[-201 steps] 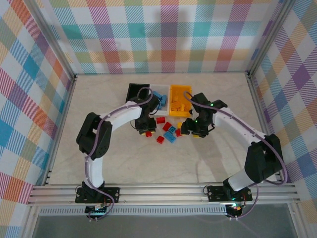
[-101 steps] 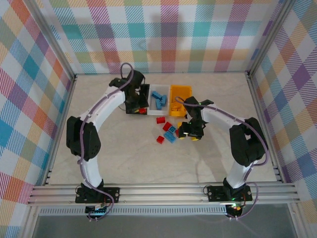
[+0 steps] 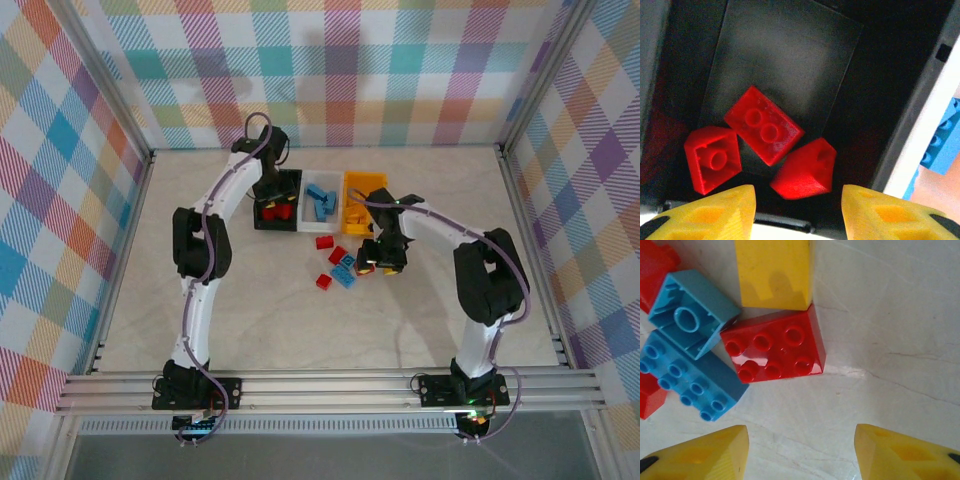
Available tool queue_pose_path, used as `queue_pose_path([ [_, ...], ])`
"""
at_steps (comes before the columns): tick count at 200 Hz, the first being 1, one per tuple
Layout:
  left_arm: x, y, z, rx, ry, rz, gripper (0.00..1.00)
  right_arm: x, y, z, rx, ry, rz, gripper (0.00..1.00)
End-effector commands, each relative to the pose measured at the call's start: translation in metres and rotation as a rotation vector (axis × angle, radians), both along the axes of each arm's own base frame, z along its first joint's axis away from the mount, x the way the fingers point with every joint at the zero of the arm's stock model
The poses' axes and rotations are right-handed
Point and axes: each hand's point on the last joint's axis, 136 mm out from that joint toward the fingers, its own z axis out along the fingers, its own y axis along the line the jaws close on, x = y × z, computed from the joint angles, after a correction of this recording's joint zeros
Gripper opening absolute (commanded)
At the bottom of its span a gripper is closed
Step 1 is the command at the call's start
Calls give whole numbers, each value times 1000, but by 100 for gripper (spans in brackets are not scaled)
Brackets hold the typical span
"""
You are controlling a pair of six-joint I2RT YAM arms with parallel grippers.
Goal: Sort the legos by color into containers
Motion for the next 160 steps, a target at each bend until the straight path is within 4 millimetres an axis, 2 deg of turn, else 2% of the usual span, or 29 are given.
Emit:
queue_pose_path([
  [1,0,2,24,-15,-20,-8,55,9,2,-4,-15,-10,23,58],
  [36,-14,4,56,-32,-51,-27,63,21,9,-17,-18,3,23,58],
  [65,-37,5,82,-81,-85,-29,66,30,14,-21,-19,0,14,58],
  [80,-53,6,88,-106,-87,-23,67,31,12,-24,-31,3,8,58],
  [101,-76,7,94,-136,-85,-26,68,23,5,-28,-52,21,0,57],
  [131,-112,10,90,-160,-62,-42,69,-1,-16,-33,-83,54,-37,57],
  [150,-135,11,87,-172,-44,-54,70,-17,-30,-23,-105,52,-51,56],
  [160,-145,12,87,-182,-41,-60,70,-24,-34,-12,-100,39,-60,56],
])
